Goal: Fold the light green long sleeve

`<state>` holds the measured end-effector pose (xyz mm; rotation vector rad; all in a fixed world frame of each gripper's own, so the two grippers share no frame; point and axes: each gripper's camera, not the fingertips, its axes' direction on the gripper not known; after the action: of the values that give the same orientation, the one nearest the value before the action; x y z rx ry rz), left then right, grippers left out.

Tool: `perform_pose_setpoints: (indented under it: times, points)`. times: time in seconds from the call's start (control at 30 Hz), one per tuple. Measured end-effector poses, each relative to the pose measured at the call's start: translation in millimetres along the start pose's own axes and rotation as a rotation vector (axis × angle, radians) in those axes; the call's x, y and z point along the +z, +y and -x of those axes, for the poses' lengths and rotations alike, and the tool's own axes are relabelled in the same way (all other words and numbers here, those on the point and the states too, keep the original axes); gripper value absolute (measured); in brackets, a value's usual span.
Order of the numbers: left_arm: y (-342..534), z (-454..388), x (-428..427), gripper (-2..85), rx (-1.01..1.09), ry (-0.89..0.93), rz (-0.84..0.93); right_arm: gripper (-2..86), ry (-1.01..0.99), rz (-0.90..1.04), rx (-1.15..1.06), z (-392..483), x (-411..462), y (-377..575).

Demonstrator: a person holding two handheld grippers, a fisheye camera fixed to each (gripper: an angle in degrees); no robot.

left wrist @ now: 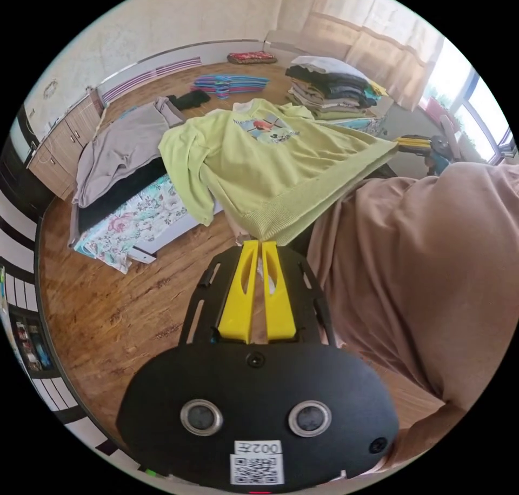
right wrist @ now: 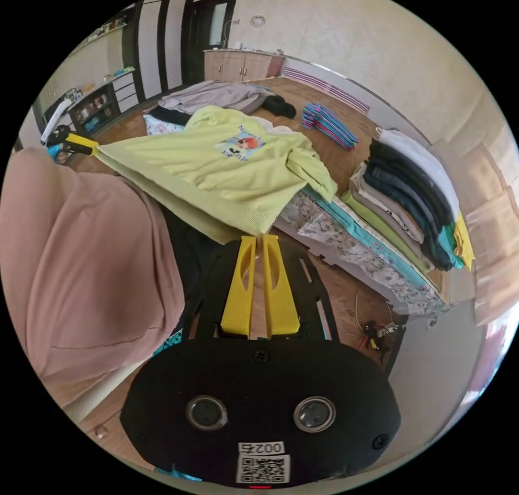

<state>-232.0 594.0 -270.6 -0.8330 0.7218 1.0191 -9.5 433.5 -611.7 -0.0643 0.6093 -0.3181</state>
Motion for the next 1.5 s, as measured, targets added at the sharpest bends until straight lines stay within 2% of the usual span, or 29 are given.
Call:
perform_pose_setpoints:
  times: [0.27, 0.43, 0.53, 0.8, 0.97, 1.17, 1.3, 1.5]
  points:
    - [-28.0, 11.9, 19.6, -1.0, -0.026, 0.090, 0.062, 0.4, -0.137, 0.116, -0.041, -31.9, 29.5, -11.3]
    - [-45.2, 33.1, 3.7, -1.3, -0.075, 0.012, 0.066, 2.5, -0.135, 0.177, -0.116, -67.6, 26.1, -35.3]
    - [-71.9, 52.8, -6.0, -1.5, -0.114, -0.060, -0.003, 3.3, -0.065, 0.094, -0.099, -95.6, 21.6, -61.0]
    - [-219.2, 94.3, 9.5, 0.0, -0.124, -0.105, -0.231, 4.8, 0.013, -0.189, -0.047, -168.6, 54.2, -177.8]
    - [-324.2, 112.8, 44.5, 1.9, -0.093, -0.109, -0.223, 7.4, -0.019, -0.252, 0.062, -230.0, 110.3, -273.3]
    - [-445.9, 145.6, 92.9, 4.1, -0.156, -0.104, -0.197, 10.9, -0.133, -0.195, 0.194, -290.3, 186.6, -373.0]
    - [-520.1, 166.6, 126.8, 5.0, -0.177, -0.045, -0.168, 11.5, -0.148, -0.143, 0.171, -310.7, 227.3, -425.7]
    - [-600.8, 187.0, 176.6, 5.9, -0.169, 0.002, -0.054, 11.7, -0.323, -0.014, 0.112, -337.4, 285.6, -496.4]
